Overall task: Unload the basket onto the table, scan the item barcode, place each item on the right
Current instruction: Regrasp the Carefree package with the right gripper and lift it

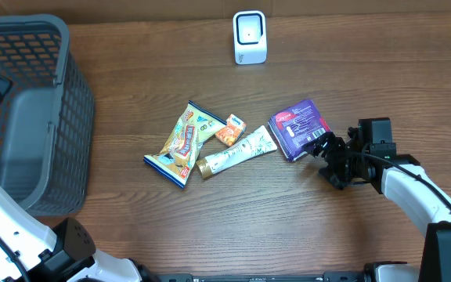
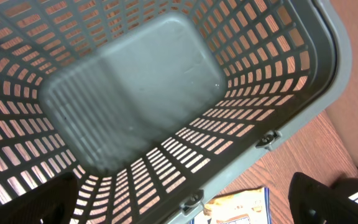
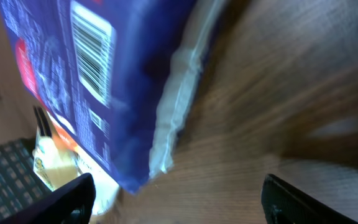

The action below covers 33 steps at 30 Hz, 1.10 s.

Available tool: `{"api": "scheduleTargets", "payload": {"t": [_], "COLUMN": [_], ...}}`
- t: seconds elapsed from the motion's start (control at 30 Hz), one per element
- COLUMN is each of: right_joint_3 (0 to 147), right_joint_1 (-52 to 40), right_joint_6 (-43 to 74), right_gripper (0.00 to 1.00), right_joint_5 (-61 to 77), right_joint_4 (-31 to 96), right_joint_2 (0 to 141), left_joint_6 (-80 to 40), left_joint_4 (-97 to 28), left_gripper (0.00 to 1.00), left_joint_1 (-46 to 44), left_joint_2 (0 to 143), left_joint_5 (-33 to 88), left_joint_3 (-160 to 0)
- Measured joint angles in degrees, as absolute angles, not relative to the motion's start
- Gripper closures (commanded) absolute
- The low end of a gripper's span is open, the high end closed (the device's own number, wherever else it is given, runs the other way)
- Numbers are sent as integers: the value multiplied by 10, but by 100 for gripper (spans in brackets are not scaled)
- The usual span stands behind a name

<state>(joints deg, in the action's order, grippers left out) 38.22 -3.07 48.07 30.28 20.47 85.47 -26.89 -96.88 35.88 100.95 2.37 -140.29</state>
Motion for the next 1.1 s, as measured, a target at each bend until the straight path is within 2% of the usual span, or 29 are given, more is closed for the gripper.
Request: {"api": "scheduleTargets", "payload": {"t": [0.23, 0.4, 0.53, 0.6, 0.83, 1.0, 1.1], "right_joint_3": [381, 381, 396, 418, 632, 749, 752], "right_joint_1": [-92, -116, -105, -96, -76, -103, -173], "right_joint_6": [541, 569, 545, 523, 369, 218, 169], "right_gripper": [27, 44, 44, 45, 45, 43, 35], "right_joint_5": [264, 235, 231, 222, 96, 41, -31], "right_joint_4": [122, 100, 127, 180, 473, 510, 517], "right_joint_2": [869, 905, 905, 905, 913, 912, 922], "left_joint_6": [-269, -269, -269, -269, -269, -269, -269], "left_joint_4": [-969, -969, -969, -968, -968, -968, -968], "left_gripper": [0, 0, 0, 0, 0, 0, 0], "left_joint_1": [359, 359, 359, 359, 359, 359, 359], "left_joint_2": [1009, 1009, 1009, 1009, 1009, 1009, 1009], "left_joint_5": [24, 24, 24, 23, 24, 24, 24], "left_joint_3": [-1403, -1403, -1403, -1403, -1403, -1403, -1403]}}
